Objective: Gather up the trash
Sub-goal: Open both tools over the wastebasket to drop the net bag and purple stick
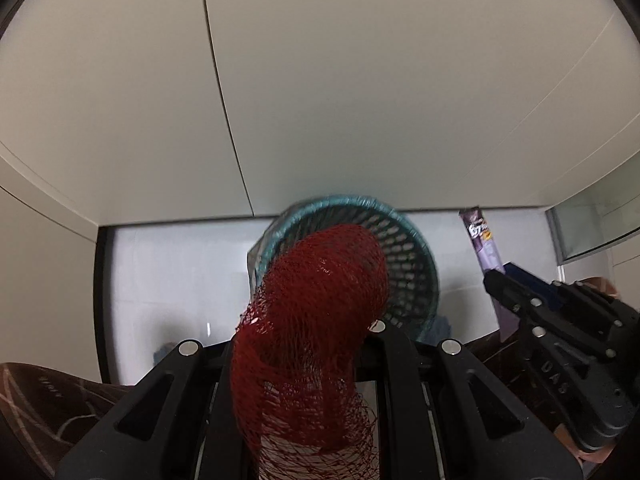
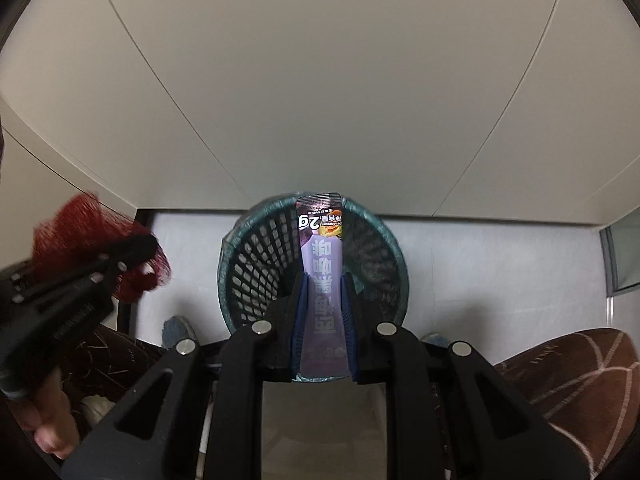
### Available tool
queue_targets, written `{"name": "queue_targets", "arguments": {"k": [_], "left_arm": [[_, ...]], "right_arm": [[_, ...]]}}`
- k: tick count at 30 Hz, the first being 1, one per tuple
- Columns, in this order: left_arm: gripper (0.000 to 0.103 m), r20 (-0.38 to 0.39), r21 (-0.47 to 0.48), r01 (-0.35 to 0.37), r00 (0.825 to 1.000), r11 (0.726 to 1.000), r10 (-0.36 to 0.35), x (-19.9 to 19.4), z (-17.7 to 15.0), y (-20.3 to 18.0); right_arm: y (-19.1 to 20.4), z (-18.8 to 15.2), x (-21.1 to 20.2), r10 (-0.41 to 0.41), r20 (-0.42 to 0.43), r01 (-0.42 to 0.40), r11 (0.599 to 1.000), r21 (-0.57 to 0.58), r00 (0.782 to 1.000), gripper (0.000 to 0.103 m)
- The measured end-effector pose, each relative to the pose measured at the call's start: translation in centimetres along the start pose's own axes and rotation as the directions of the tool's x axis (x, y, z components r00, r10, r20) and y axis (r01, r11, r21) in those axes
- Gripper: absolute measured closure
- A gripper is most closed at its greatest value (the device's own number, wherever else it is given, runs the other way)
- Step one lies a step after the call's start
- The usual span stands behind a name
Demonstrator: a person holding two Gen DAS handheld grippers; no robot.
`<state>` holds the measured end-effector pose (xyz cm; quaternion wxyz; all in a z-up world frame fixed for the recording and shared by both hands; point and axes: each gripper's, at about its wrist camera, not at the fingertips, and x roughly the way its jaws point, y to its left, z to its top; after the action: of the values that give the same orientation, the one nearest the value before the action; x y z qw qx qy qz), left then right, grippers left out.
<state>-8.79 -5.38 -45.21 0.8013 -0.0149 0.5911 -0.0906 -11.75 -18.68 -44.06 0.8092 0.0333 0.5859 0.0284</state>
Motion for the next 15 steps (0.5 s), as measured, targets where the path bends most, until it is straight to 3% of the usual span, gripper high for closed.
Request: {"name": "queue_targets", "arguments": {"k": [6, 11, 15], "left_arm": [[0.091, -0.065, 0.034, 0.011, 0.998, 0.999, -0.009, 4.6, -0.6, -1.1], [0.091, -0.111, 0.024, 0.064, 0.992, 0.998, -0.061, 7.7, -1.0, -2.1], [0.091, -0.152, 0.046, 0.056, 0.987, 0.997, -0.048, 10.8, -1.4, -2.2]], "right_arm": [[-2.0, -0.3, 3.4, 0.028, -0.058, -0.026, 0.999, 0.039, 0.998, 0.087], [-4.0, 0.1, 4.8, 0.059, -0.079, -0.051, 0.993, 0.105, 0.995, 0.087], [-4.4, 0.0, 5.4, 0.054, -0.083, -0.046, 0.994, 0.096, 0.995, 0.087]]}}
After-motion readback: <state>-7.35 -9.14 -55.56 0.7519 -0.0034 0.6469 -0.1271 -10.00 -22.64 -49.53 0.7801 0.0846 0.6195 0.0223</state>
